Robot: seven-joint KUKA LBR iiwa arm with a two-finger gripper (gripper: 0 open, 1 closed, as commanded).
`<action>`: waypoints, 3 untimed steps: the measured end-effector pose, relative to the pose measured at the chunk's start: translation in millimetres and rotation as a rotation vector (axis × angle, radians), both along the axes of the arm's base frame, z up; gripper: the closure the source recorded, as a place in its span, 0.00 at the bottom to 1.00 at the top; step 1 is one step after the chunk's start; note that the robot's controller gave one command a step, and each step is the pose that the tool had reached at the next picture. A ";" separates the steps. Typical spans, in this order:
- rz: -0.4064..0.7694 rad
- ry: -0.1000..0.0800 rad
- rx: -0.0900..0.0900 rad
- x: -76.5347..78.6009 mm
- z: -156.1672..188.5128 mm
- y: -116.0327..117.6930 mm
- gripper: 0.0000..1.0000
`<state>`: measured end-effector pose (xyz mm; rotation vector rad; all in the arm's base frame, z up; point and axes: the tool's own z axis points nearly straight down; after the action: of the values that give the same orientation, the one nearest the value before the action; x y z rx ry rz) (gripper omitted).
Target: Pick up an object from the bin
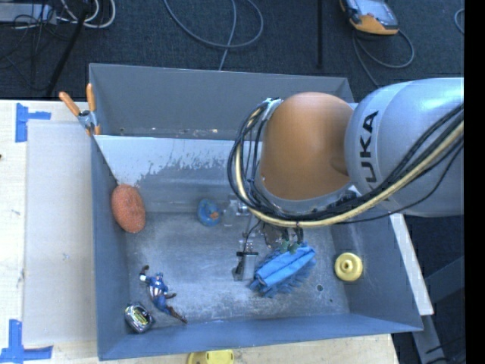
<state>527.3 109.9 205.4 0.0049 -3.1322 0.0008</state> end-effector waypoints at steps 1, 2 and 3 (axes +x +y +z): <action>-0.003 -0.008 0.001 1.7 4.3 -0.6 0.00; 0.064 -0.011 0.001 -29.2 -21.7 -7.9 0.00; 0.095 -0.009 0.001 -11.7 -67.1 -49.5 0.00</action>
Offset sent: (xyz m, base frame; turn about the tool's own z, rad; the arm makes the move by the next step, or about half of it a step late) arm -0.0582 -0.0160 -0.0463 -0.1233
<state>515.6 60.4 138.3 0.1533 -3.1376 -0.0006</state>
